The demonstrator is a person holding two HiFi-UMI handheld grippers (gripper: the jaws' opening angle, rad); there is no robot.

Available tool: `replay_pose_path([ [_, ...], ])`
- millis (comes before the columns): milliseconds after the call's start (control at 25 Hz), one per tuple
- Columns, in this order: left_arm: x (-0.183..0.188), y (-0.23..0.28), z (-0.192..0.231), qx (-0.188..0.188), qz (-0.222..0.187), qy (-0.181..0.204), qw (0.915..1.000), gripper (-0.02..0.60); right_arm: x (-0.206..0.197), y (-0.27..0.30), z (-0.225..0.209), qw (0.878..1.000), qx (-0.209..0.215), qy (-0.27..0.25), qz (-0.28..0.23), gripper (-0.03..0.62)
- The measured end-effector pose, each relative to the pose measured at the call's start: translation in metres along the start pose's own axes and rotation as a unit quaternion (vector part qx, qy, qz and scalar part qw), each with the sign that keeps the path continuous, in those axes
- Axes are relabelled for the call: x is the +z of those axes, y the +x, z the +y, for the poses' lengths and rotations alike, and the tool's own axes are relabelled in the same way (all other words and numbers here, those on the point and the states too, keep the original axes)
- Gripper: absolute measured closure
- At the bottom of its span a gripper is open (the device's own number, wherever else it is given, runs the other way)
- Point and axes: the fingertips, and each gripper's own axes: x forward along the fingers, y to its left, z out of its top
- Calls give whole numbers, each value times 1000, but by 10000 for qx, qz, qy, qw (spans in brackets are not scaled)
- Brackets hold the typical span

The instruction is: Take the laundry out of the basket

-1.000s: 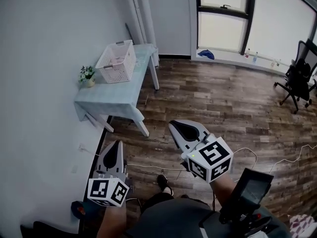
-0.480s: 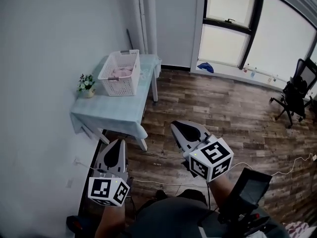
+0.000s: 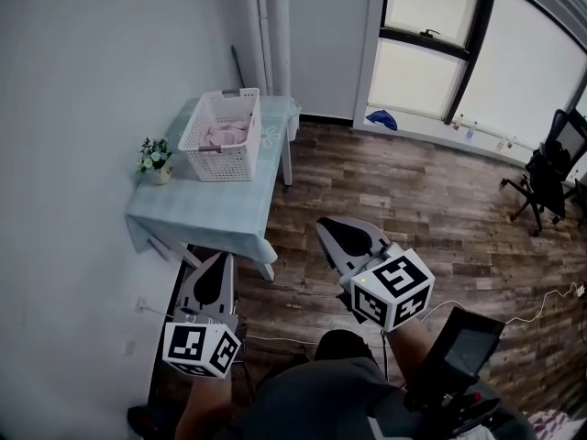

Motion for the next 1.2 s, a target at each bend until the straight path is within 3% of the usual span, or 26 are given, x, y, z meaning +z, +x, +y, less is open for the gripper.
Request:
replay_pose_path([
  [400,0,57,22,190,112,-16,9998,572,13,47,-41,9996,246,-84,-53,576],
  [640,4,113,37,539,88,-23,9985,572,29,92,-82,9970,742,-196,-104,576],
  [760,19,148,37,748,67,153,9971,572,43,111,-109,9938,1001,-468,-153,576],
  [1200,24,247,45,1430,234,201,9892,572,54,181,-203,9826,1815,-397,3,576],
])
